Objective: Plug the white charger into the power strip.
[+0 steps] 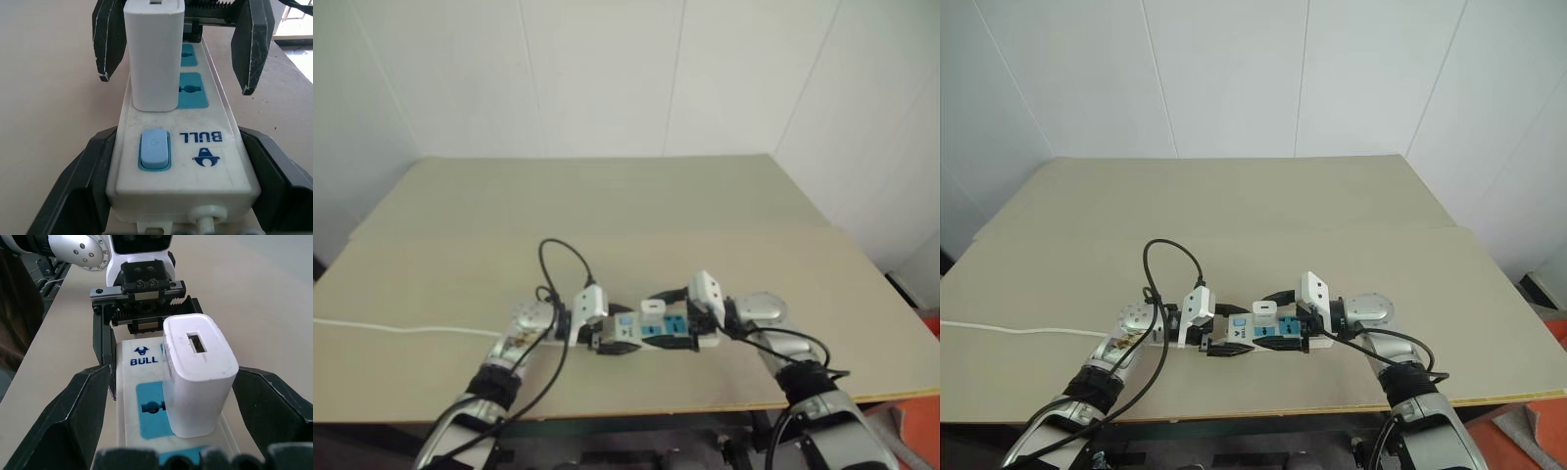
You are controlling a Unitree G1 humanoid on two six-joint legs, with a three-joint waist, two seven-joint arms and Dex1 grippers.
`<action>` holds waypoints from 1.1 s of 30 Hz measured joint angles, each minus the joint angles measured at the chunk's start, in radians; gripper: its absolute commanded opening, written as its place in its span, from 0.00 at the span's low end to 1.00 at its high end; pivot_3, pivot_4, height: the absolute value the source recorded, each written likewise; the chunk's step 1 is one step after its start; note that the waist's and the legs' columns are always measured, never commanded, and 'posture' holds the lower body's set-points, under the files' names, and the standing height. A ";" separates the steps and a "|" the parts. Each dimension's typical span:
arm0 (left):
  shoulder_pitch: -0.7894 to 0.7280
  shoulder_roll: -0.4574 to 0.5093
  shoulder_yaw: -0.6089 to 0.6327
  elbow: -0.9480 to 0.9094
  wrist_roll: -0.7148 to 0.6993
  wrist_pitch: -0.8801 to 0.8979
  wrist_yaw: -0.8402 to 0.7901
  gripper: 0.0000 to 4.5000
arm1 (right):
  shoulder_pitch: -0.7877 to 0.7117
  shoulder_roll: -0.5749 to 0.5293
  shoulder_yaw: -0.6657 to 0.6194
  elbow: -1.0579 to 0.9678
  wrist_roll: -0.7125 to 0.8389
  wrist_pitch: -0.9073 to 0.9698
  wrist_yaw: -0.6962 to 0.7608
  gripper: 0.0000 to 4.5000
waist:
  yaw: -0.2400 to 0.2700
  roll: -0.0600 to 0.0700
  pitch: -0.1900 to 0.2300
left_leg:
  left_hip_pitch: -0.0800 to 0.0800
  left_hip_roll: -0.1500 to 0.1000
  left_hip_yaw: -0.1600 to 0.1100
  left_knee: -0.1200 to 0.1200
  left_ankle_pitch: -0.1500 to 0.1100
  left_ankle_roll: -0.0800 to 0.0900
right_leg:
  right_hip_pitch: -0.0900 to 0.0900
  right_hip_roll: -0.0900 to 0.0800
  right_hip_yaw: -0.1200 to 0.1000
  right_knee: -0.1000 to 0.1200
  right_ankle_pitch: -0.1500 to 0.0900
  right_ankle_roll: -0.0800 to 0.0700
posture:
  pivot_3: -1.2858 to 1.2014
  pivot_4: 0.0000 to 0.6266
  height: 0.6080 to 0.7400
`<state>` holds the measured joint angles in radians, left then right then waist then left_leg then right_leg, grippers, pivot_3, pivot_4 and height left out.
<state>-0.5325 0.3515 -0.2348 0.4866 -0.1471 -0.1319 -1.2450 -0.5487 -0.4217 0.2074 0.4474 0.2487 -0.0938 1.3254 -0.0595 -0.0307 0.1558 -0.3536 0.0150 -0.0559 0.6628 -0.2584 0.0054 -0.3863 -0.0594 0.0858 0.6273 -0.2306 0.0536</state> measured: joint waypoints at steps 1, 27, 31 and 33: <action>0.000 -0.005 0.000 0.002 0.001 0.000 0.002 0.89 | -0.002 -0.006 -0.003 -0.004 0.000 0.002 0.000 1.00 | 0.001 0.000 0.000 | 0.000 0.000 0.000 0.000 0.000 0.000 | 0.000 0.000 0.000 0.000 0.000 0.000 | 0.52 0.24 1.00; 0.190 0.418 0.245 -0.561 -0.339 0.372 -0.145 0.99 | 0.223 -0.426 -0.283 -0.381 0.133 0.194 0.003 1.00 | 0.015 0.009 0.022 | -0.027 0.000 0.001 0.000 0.001 -0.002 | -0.028 -0.001 0.001 0.002 0.002 -0.002 | 0.52 0.24 1.00; 0.249 0.478 0.323 -0.567 -0.368 0.396 -0.147 0.99 | 0.302 -0.493 -0.379 -0.429 0.173 0.243 -0.001 1.00 | 0.017 0.009 0.022 | -0.031 0.000 0.002 0.001 0.002 -0.003 | -0.033 -0.001 0.001 0.004 0.002 -0.002 | 0.52 0.24 1.00; 0.261 0.483 0.349 -0.567 -0.371 0.397 -0.138 0.99 | 0.337 -0.511 -0.420 -0.442 0.191 0.257 -0.007 1.00 | 0.017 0.009 0.022 | -0.031 0.000 0.002 0.001 0.002 -0.003 | -0.033 -0.001 0.001 0.003 0.002 -0.002 | 0.52 0.24 1.00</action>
<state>-0.2710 0.8348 0.1147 -0.0803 -0.5184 0.2651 -1.3829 -0.2116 -0.9325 -0.2127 0.0054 0.4393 0.1633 1.3179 -0.0425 -0.0222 0.1780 -0.3842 0.0149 -0.0535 0.6633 -0.2563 0.0022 -0.4192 -0.0602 0.0871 0.6306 -0.2288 0.0513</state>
